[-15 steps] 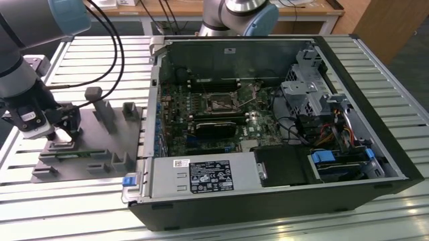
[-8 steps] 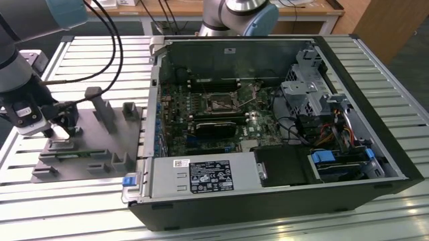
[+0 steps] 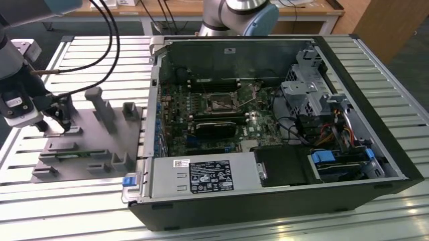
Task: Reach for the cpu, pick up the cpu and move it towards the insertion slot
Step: 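Pick up the cpu and move it towards the insertion slot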
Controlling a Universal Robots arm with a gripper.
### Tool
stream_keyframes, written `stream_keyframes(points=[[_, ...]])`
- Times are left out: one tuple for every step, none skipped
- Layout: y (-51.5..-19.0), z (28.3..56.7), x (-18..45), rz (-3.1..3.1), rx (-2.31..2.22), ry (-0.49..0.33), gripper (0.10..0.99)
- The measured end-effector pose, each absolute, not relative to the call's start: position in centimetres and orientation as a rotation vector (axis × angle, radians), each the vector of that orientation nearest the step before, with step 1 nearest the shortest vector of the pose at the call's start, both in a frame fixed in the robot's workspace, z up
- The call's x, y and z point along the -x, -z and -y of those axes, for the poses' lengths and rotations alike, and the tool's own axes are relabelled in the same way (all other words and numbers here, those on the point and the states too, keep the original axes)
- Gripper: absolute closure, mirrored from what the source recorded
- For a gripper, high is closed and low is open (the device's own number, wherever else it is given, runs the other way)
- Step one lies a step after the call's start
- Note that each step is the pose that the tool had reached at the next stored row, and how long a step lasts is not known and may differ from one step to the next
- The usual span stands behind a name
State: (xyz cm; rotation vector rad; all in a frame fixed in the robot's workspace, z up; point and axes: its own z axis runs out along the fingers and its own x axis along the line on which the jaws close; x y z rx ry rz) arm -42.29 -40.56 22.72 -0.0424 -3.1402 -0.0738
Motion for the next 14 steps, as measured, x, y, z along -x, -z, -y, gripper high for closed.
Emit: stream_keyframes(points=[[-23.0,40.6,42.3,3.14,0.042,0.074,0.549],[-23.3,40.6,42.3,3.14,0.042,0.074,0.549],[-23.6,40.6,42.3,3.14,0.042,0.074,0.549],[-23.9,40.6,42.3,3.14,0.042,0.074,0.549],[-24.2,40.6,42.3,3.14,0.042,0.074,0.549],[-24.5,40.6,42.3,3.14,0.042,0.074,0.549],[-24.8,40.6,42.3,3.14,0.042,0.074,0.549],[-25.2,40.6,42.3,3.14,0.042,0.074,0.549],[-25.5,40.6,42.3,3.14,0.042,0.074,0.549],[-25.8,40.6,42.3,3.14,0.042,0.074,0.549],[-26.2,40.6,42.3,3.14,0.042,0.074,0.549],[-26.5,40.6,42.3,3.14,0.042,0.074,0.549],[-26.9,40.6,42.3,3.14,0.042,0.074,0.549],[-27.3,40.6,42.3,3.14,0.042,0.074,0.549]])
